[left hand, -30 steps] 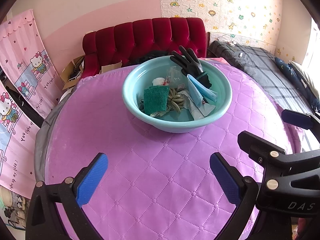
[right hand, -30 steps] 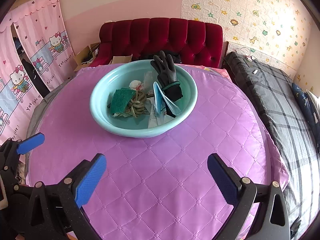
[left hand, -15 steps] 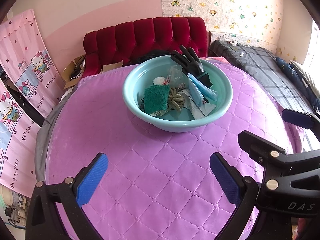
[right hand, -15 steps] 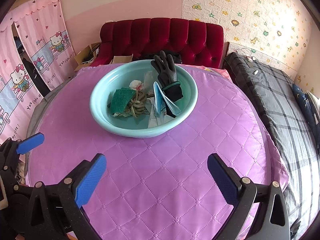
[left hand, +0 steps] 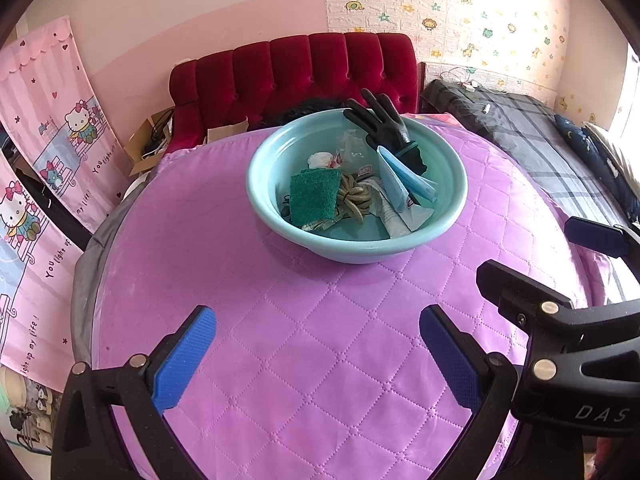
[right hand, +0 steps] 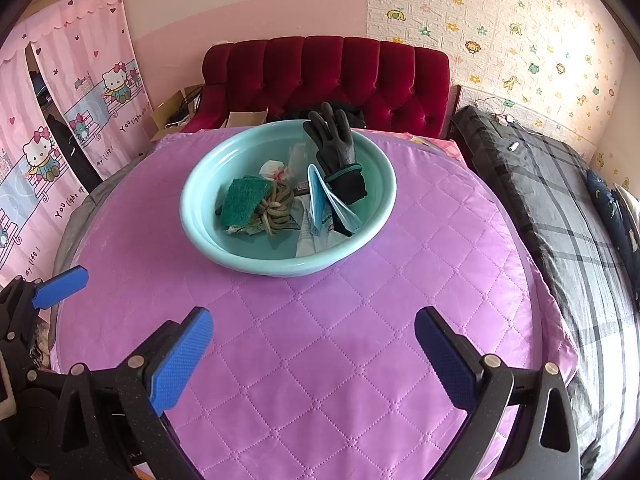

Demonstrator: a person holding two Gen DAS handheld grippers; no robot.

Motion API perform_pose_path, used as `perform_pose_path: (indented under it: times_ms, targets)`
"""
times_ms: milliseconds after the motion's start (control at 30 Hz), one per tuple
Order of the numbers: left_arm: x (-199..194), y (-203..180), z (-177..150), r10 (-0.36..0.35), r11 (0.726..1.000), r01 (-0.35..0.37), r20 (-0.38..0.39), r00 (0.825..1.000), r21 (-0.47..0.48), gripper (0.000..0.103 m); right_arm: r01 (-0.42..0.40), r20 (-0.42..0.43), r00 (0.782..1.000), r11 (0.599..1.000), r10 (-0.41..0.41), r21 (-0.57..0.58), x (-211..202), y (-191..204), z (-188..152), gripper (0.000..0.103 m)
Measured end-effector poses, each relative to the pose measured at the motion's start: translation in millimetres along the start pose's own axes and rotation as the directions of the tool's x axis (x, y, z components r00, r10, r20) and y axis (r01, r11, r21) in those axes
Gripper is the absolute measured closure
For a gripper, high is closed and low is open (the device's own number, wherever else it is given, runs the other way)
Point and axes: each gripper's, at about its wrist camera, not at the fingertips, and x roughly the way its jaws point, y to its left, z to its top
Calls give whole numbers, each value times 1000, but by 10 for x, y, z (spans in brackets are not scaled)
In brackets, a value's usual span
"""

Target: Organize soft objects

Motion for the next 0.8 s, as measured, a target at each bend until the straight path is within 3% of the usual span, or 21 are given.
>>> perform_pose_path:
  times_ms: [600, 800]
  targets:
    - [69, -44, 11, 14, 1000, -15, -30, 999, -20, 0, 13, 17, 1000, 999, -13, -46, 30, -14, 38, 0]
    - [50, -52, 65, 10, 1000, -11, -17, 1000, -24, 0, -35, 19, 999, 999, 36, -29, 76, -105, 80, 0]
